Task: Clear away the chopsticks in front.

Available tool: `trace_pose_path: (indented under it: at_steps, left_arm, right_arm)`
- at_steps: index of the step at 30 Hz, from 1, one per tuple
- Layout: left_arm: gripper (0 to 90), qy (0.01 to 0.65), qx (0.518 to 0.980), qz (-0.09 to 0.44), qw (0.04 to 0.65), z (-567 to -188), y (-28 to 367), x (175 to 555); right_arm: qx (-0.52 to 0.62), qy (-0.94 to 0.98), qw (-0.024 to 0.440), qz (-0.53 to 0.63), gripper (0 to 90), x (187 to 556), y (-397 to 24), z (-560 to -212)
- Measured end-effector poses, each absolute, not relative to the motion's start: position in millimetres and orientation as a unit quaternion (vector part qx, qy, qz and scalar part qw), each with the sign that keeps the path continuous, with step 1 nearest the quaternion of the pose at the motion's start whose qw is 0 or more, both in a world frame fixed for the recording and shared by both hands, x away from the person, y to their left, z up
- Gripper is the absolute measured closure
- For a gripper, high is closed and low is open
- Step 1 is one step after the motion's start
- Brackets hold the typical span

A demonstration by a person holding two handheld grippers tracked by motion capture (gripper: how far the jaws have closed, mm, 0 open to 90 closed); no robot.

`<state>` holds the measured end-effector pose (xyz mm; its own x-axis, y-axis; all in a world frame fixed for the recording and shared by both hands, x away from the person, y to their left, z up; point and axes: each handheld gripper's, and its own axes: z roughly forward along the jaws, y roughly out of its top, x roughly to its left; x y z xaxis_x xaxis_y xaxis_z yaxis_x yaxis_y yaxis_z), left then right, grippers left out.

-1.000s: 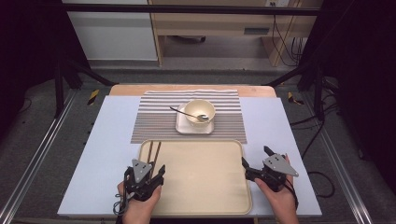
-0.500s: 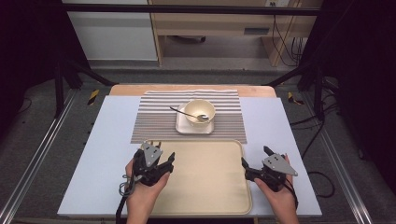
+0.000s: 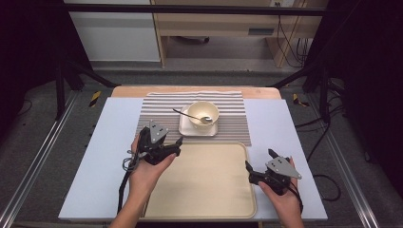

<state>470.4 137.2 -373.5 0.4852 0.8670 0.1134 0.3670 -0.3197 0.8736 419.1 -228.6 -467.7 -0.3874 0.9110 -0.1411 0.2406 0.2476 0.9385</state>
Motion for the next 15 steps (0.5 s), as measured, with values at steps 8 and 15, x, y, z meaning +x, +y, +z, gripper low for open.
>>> trace_pose_path:
  at_steps: [8,15]
  left_arm:
    - [20.4,0.416,0.748,0.290,0.428,-367,140,485]
    - [20.1,0.407,0.751,0.298,0.426,-362,139,494]
  right_arm:
    - [0.404,0.692,0.378,0.464,8.3,418,-229,-465]
    - [0.386,0.682,0.390,0.484,7.8,413,-228,-460]
